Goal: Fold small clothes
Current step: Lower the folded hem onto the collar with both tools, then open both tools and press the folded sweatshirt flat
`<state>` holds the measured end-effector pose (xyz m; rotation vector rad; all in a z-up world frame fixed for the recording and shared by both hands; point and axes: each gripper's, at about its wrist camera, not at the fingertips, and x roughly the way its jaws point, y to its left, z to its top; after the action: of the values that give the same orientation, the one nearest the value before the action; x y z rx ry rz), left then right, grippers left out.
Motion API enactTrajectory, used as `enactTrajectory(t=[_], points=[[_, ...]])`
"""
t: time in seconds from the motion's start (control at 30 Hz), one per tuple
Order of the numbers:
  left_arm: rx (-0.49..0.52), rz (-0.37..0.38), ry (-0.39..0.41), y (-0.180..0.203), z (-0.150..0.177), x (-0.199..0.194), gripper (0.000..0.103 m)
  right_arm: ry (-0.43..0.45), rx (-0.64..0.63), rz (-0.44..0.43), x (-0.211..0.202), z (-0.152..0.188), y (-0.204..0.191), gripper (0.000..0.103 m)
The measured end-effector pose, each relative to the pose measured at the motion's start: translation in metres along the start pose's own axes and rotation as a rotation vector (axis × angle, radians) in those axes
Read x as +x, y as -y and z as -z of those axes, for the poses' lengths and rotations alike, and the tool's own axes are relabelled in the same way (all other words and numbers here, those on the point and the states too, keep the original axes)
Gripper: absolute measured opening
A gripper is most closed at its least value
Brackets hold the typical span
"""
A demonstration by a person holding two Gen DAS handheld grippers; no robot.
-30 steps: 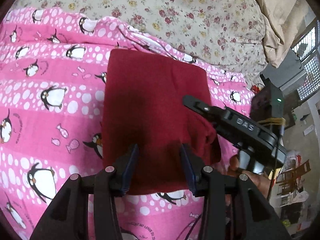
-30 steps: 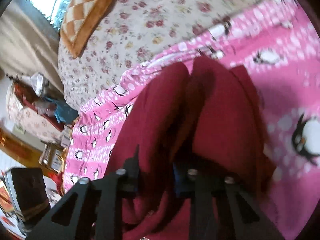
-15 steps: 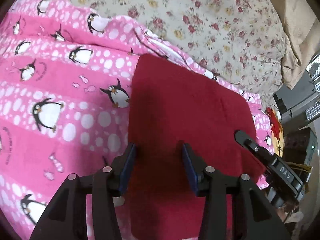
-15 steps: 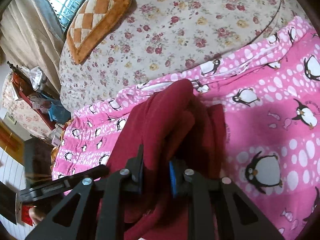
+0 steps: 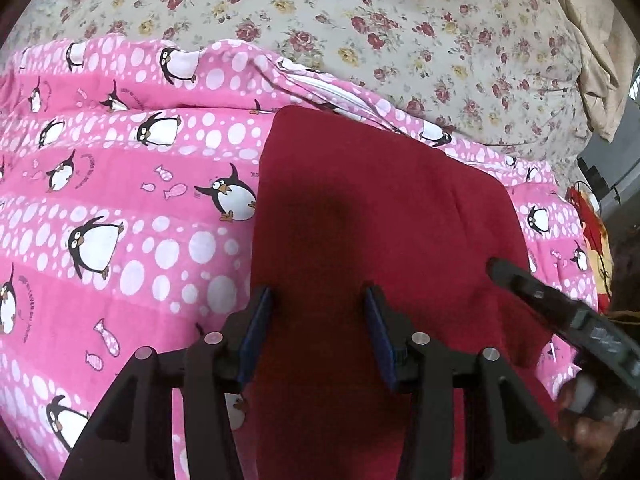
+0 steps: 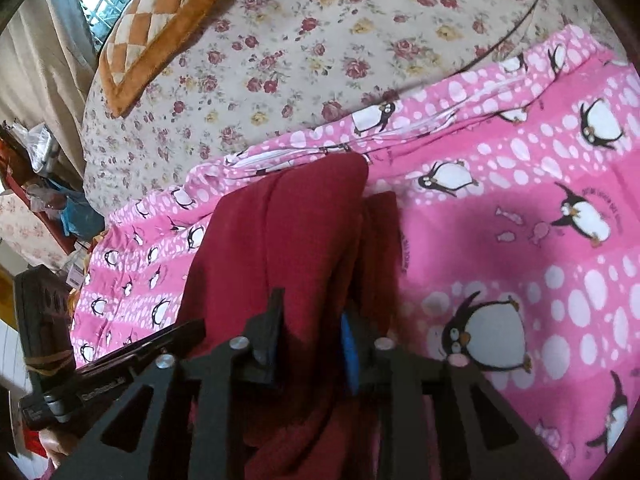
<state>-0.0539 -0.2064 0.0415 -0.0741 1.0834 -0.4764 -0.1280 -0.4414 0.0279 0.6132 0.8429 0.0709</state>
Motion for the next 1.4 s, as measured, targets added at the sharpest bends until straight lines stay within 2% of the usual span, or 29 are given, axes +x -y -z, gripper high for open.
enactTrajectory(t=[0.03,0.1,0.17,0.27,0.33,0.37,0.4,0.47,0.5,0.7,0.83,0.97,1.1,1.13,1.2,1.3,1.4], points=[[0.004,-0.006,0.004,0.001,0.001,-0.001,0.025,-0.002,0.011,-0.01,-0.004,0.001,0.0,0.04],[0.009,-0.016,0.008,0.003,0.001,0.0,0.026,0.002,0.037,-0.044,-0.015,0.005,-0.002,0.057],[0.013,-0.027,0.011,0.005,0.002,-0.001,0.026,-0.008,0.044,-0.068,-0.022,0.013,-0.006,0.067],[0.015,-0.041,0.016,0.007,0.003,-0.003,0.026,-0.046,0.012,-0.055,-0.019,0.024,-0.014,0.069],[0.014,-0.044,0.013,0.007,0.005,-0.007,0.026,-0.064,-0.069,0.005,-0.016,0.031,-0.022,0.062],[0.011,-0.037,0.01,0.006,0.006,-0.01,0.026,-0.06,-0.119,0.055,-0.018,0.035,-0.027,0.041],[0.009,-0.028,0.011,0.005,0.008,-0.014,0.026,-0.051,-0.155,0.086,-0.022,0.037,-0.029,0.035],[0.014,-0.012,0.017,0.004,0.013,-0.019,0.026,-0.044,-0.17,0.078,-0.03,0.039,-0.026,0.028],[0.017,-0.009,0.022,0.005,0.015,-0.02,0.028,-0.049,-0.171,0.082,-0.031,0.04,-0.022,0.022],[0.043,-0.032,0.039,0.008,0.021,-0.018,0.033,-0.063,-0.191,0.129,-0.025,0.053,-0.018,0.021],[-0.018,0.009,-0.006,-0.002,0.016,-0.016,0.039,-0.062,-0.19,0.122,-0.033,0.048,-0.021,0.021],[-0.057,0.029,-0.013,-0.009,0.017,-0.013,0.046,-0.033,-0.217,0.138,-0.037,0.039,-0.03,0.02],[-0.077,0.041,-0.018,-0.012,0.02,-0.01,0.05,-0.073,-0.235,0.17,-0.026,0.044,-0.027,0.021],[-0.077,0.038,-0.016,-0.013,0.02,-0.01,0.051,-0.065,-0.222,0.164,-0.027,0.045,-0.024,0.023],[-0.075,0.033,-0.017,-0.013,0.019,-0.01,0.051,-0.041,-0.15,0.139,-0.033,0.044,-0.016,0.047],[-0.065,0.038,-0.026,-0.013,0.016,-0.009,0.052,0.007,-0.033,0.049,-0.044,0.037,-0.003,0.06],[-0.053,0.038,-0.03,-0.012,0.015,-0.006,0.053,0.028,-0.001,0.037,-0.043,0.028,0.003,0.074]])
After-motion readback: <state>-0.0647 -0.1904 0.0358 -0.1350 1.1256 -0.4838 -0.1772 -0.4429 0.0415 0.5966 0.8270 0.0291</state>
